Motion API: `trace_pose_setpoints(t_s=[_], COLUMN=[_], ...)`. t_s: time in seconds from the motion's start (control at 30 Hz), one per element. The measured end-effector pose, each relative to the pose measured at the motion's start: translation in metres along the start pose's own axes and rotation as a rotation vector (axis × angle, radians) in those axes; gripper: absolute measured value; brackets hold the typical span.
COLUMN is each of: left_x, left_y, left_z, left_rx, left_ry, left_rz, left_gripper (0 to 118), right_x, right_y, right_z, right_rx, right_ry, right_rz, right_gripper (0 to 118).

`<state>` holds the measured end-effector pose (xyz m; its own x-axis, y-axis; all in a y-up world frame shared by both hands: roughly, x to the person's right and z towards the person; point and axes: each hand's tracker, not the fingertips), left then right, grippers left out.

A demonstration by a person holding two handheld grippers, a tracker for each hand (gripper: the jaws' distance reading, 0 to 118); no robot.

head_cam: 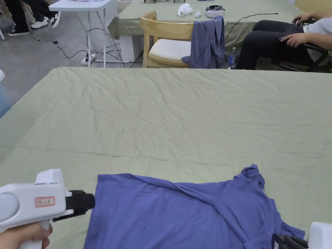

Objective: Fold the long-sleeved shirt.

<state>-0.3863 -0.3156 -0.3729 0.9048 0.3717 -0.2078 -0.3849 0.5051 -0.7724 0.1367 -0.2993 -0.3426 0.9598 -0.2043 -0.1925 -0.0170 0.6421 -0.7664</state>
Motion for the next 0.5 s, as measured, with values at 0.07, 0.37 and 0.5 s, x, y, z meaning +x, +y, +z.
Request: trace_pose_setpoints(t_s=[0.07, 0.37, 0.5], left_x=[-0.005, -0.013, -0.009], left_y=[0.015, 0.060, 0.052], left_z=[-0.027, -0.120, -0.149], left_rx=[-0.014, -0.037, -0.050], left_ry=[-0.011, 0.162, 0.195], left_rz=[0.007, -0.117, -0.109], left_gripper=[10, 57, 113], right_x=[0.002, 0.009, 0.010], right_y=[0.004, 0.014, 0.023], right_z=[-0.004, -0.029, -0.035], right_rx=[0.005, -0.006, 0.004], right_ry=[0.009, 0.018, 0.014], right_rz=[-0.026, -0.041, -0.064], right_gripper=[4, 4, 4])
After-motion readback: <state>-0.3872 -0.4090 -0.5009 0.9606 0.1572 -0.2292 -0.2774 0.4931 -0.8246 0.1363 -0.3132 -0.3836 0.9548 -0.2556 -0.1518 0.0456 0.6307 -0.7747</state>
